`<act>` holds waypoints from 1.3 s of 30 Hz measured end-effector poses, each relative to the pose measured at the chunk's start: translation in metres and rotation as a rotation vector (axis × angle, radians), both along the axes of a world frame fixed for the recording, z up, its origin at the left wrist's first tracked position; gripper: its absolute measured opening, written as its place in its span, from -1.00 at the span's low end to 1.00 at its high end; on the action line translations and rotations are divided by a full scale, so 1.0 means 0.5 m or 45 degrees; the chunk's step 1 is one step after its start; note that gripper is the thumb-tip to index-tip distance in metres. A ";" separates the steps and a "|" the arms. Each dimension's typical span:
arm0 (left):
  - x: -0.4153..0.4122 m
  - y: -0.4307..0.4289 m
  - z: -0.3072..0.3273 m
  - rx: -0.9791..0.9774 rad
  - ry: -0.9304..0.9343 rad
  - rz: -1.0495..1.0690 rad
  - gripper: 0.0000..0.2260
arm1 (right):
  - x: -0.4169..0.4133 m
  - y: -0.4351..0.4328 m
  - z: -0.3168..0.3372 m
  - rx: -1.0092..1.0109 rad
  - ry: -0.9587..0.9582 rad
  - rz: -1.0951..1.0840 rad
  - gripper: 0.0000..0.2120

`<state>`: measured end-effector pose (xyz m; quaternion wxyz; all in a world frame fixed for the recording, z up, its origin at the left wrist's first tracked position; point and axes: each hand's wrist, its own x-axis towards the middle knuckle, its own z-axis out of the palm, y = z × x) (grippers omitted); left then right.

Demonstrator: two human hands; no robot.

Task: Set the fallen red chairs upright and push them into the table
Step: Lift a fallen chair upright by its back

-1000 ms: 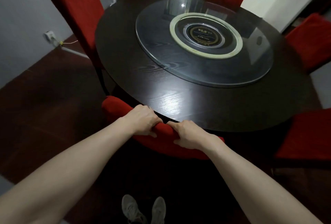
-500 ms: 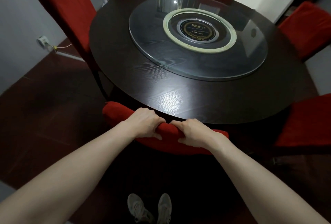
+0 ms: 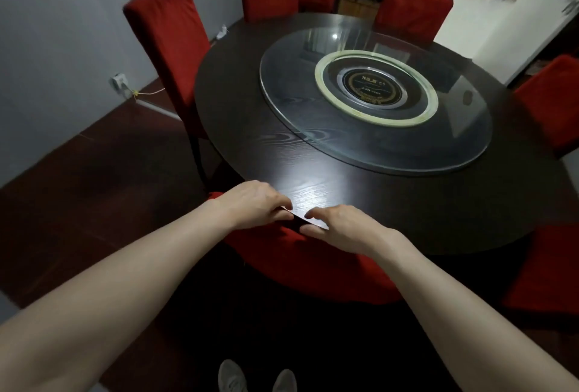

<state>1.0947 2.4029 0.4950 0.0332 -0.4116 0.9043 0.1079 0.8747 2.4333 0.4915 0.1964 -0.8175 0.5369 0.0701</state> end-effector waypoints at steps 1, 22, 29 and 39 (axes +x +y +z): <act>0.012 -0.011 0.013 -0.017 0.013 0.020 -0.67 | 0.010 -0.016 0.014 -0.044 0.007 0.020 -0.56; 0.554 -0.377 0.123 -0.351 0.090 0.105 -0.55 | 0.548 -0.411 0.159 -0.456 0.090 0.091 -0.55; 0.726 -0.517 0.145 -0.389 0.080 0.068 -0.47 | 0.721 -0.538 0.163 -0.443 0.111 0.056 -0.49; 0.893 -0.822 0.152 -0.505 0.080 -0.010 -0.46 | 0.909 -0.831 0.184 -0.573 0.115 0.049 -0.51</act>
